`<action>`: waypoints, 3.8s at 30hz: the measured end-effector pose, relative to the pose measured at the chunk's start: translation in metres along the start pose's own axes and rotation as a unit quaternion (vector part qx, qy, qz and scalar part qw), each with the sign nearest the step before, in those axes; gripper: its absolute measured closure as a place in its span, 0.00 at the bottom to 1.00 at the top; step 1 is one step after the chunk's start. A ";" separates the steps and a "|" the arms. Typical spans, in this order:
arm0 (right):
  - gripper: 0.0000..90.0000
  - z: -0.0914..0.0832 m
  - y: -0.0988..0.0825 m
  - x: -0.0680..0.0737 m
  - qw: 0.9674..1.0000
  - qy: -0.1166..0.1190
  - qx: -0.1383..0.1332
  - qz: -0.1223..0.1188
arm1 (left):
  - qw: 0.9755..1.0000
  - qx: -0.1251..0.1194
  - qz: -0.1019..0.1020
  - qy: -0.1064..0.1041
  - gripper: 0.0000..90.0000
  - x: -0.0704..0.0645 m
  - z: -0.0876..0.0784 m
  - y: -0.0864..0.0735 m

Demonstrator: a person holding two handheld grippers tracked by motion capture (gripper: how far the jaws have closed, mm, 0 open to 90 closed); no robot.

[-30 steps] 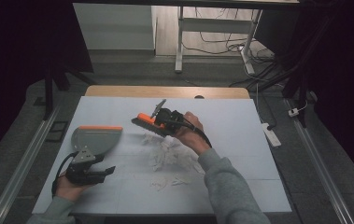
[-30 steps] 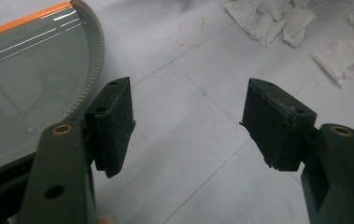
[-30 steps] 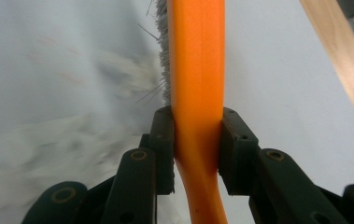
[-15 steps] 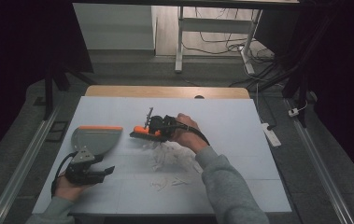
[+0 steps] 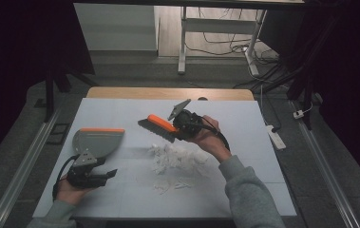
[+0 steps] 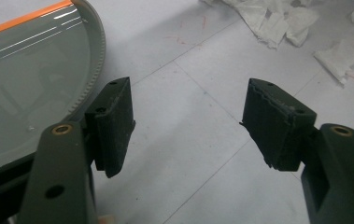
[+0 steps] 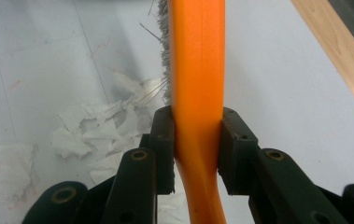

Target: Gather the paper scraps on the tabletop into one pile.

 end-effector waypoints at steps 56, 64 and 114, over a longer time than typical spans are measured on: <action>0.77 -0.006 0.001 0.079 0.995 0.081 0.013 0.062 | 1.000 -0.006 -0.012 0.007 0.38 0.008 -0.004 -0.002; 0.77 -0.047 -0.021 0.064 0.992 0.044 -0.023 0.115 | 1.000 -0.006 -0.011 0.007 0.38 0.006 -0.004 -0.002; 0.77 -0.057 -0.085 0.042 0.965 -0.057 0.099 0.236 | 1.000 -0.004 -0.009 -0.001 0.38 0.005 -0.003 -0.003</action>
Point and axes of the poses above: each handheld gripper's, and its own axes: z roughly forward along the jaws, y roughly out of its top, x roughly to its left, the point moved 3 cm from there along z, roughly forward along the jaws, and after that the axes turned 14 degrees about -z, right-handed, at the moved point
